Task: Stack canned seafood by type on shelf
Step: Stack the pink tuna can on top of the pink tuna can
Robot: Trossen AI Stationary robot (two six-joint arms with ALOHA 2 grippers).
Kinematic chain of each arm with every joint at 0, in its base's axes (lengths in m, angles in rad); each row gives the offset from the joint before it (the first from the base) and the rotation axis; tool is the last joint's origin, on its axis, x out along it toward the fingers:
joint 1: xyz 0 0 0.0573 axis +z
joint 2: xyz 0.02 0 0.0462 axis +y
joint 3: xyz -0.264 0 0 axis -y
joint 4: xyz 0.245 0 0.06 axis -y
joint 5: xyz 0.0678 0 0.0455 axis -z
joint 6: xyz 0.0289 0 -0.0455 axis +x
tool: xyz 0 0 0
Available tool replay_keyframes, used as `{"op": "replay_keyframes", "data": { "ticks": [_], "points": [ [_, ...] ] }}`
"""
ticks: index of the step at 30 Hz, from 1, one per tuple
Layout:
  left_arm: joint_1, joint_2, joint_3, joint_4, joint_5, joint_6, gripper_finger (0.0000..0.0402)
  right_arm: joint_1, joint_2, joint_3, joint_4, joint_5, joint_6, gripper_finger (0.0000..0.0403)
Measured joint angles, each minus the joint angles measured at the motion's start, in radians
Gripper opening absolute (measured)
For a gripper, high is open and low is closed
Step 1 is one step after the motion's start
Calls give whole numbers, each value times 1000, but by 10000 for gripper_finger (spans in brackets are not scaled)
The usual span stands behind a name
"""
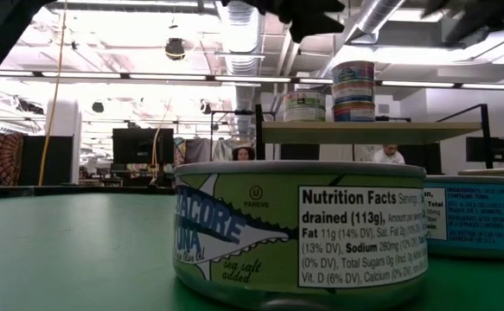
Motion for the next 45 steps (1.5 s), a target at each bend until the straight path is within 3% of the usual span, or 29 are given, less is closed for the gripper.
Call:
{"op": "replay_keyframes", "data": {
  "ticks": [4,10,15,20,24,32,45],
  "points": [
    [-72,-6,-50,6,-26,-4,251,6,-35,-121,99,-25,-4,260],
    [-176,-3,-201,166,-110,-105,251,7,-63,-313,322,-115,-15,260],
    [-252,-31,-385,299,-118,-246,251,18,-52,-416,475,-347,-88,258],
    [-322,-98,-565,482,-171,-429,251,5,-11,-436,462,-525,-194,235],
    [-371,-160,-632,503,-323,-490,251,-38,-6,-466,404,-555,-259,209],
    [-488,-305,-708,440,-679,-587,251,-104,2,-541,468,-607,-407,177],
    [-620,-467,-759,222,-1016,-724,251,-159,25,-582,567,-622,-510,173]
  ]
}}
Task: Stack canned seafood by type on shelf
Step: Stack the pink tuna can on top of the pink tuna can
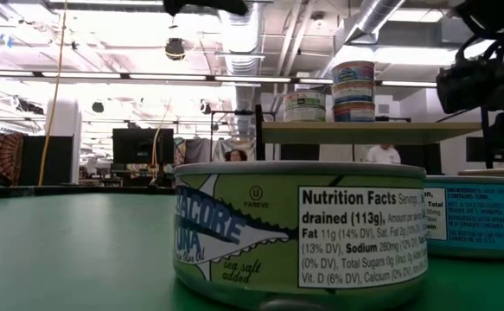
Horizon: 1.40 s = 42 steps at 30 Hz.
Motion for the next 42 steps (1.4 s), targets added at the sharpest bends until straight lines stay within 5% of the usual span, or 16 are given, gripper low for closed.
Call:
{"op": "replay_keyframes", "data": {
  "ticks": [14,32,37,42],
  "points": [
    [-3,-50,0,-93,-75,10,251,-38,137,6,42,-24,-57,169],
    [-5,-49,0,-99,-7,-54,251,-350,57,77,-278,-26,-228,118],
    [3,-49,1,-101,84,-132,251,-243,-56,223,-362,67,-293,118],
    [4,-49,1,-111,24,-150,251,-105,-86,233,-237,89,-350,158]
  ]
}}
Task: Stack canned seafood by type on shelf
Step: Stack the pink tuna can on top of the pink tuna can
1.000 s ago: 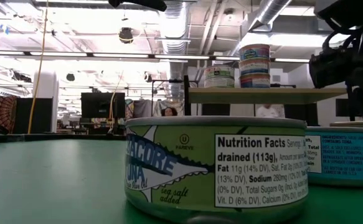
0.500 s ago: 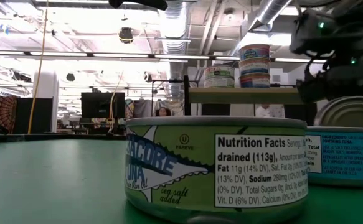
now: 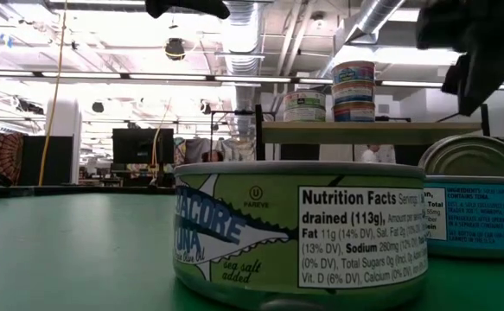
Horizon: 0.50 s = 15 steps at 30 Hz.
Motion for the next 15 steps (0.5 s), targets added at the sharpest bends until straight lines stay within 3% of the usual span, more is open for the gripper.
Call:
{"op": "replay_keyframes", "data": {
  "ticks": [8,15],
  "points": [
    [13,0,0,-15,-21,10,251,90,59,0,40,35,138,307],
    [68,0,1,-15,40,20,251,176,161,0,46,165,160,325]
  ]
}}
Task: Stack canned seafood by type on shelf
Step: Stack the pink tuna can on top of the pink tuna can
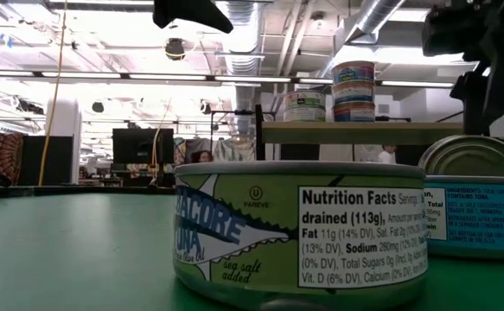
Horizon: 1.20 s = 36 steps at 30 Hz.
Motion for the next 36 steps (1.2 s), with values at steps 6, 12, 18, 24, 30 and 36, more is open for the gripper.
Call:
{"op": "replay_keyframes", "data": {
  "ticks": [6,12,18,24,30,36],
  "points": [
    [16,0,0,-4,61,1,251,62,40,0,5,108,6,323],
    [15,0,0,-4,73,19,251,94,36,0,41,139,24,322],
    [17,0,0,-4,73,36,251,127,75,0,74,187,0,322],
    [17,0,0,-4,72,38,252,135,154,0,86,207,12,322],
    [17,0,0,-4,72,38,252,138,237,0,88,225,37,322],
    [17,1,0,-5,108,68,252,158,257,0,119,219,9,295]
  ]
}}
